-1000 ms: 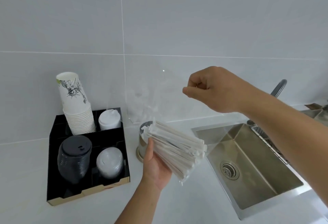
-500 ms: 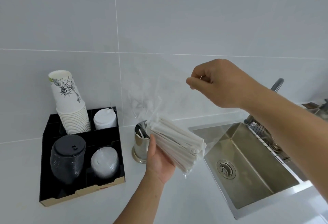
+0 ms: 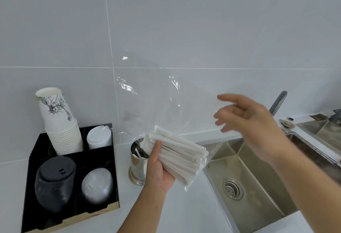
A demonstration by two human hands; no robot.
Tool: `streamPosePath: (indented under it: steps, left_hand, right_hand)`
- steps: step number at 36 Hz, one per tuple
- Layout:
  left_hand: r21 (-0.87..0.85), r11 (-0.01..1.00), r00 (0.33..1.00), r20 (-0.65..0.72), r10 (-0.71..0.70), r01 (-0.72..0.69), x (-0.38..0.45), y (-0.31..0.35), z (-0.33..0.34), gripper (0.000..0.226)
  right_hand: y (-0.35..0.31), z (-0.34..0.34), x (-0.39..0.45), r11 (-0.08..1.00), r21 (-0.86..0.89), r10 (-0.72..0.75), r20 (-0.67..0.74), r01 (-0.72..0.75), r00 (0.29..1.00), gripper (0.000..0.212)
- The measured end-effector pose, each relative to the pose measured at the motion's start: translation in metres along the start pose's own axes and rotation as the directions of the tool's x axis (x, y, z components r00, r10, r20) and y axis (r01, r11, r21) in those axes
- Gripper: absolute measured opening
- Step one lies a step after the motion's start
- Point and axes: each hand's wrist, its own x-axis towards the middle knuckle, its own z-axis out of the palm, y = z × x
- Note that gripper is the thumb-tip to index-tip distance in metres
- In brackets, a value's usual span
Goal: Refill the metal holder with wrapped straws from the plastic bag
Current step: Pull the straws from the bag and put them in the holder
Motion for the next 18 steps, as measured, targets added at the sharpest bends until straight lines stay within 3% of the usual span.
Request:
streamPosePath:
  steps: [3, 6, 8, 11, 15, 18]
  left_hand:
    - [0.002, 1.0, 0.997, -0.075, 0.026, -0.026, 0.004, -0.006, 0.008, 0.073]
    - [0.004, 1.0, 0.998, -0.061, 0.007, -0.007, 0.001, -0.014, 0.021, 0.054]
    - [0.001, 1.0, 0.999, -0.049, -0.013, 0.013, 0.0, -0.02, 0.02, 0.054]
    - [-0.057, 0.998, 0.997, -0.071, -0.003, -0.001, 0.005, -0.018, 0.014, 0.068]
    - [-0.121, 0.987, 0.969, -0.237, 0.07, -0.101, 0.015, -0.003, 0.005, 0.037]
    - [-0.144, 0.977, 0.944, -0.312, 0.108, -0.159, 0.022, 0.009, -0.003, 0.032]
  right_hand:
    - [0.035, 0.011, -0.015, 0.997, -0.015, 0.07, 0.006, -0.07, 0.998, 0.036]
    - [0.063, 0.021, -0.024, 0.985, -0.161, 0.047, -0.086, -0.06, 0.995, 0.015]
    - [0.077, 0.021, -0.027, 0.98, -0.194, 0.023, -0.137, -0.05, 0.99, 0.023]
    - [0.084, 0.013, -0.031, 0.986, -0.15, 0.038, -0.187, -0.067, 0.982, 0.027]
    - [0.091, 0.004, -0.031, 0.996, -0.03, 0.07, -0.239, -0.079, 0.969, 0.029]
    - [0.1, -0.002, -0.031, 0.995, -0.053, 0.066, -0.229, -0.081, 0.971, 0.026]
